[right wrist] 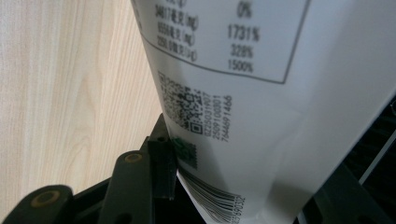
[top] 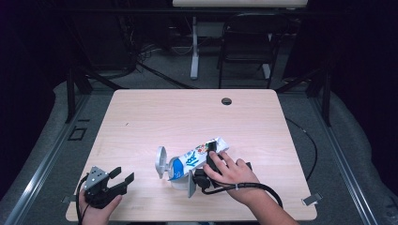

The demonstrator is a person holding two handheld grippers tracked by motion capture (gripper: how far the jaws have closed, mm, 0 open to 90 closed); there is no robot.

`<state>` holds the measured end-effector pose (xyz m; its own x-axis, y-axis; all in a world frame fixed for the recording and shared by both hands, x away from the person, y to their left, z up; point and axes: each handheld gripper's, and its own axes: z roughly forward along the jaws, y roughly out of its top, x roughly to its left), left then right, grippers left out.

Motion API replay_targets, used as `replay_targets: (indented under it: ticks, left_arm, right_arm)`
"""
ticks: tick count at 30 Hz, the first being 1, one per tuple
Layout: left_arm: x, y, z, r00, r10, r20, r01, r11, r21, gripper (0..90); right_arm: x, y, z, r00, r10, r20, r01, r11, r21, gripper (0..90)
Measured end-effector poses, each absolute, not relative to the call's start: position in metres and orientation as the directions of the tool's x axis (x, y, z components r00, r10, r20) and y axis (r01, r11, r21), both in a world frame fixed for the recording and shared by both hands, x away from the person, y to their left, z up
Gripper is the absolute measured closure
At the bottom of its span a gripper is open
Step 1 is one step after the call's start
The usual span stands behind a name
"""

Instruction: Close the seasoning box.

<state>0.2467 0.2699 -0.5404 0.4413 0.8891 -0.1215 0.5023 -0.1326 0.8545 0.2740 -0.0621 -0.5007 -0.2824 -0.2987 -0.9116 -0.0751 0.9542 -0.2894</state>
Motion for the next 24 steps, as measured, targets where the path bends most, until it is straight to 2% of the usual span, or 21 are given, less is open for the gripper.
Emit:
replay_targets:
  ticks: [24]
  left_arm:
    - [0.2478, 0.2696, -0.5391, 0.44, 0.89, -0.12, 0.501, -0.132, 0.855, 40.7]
  right_arm:
    - [0.2727, -0.0621, -0.5003, -0.276, -0.31, -0.91, -0.079, 0.951, -0.3, 55.7]
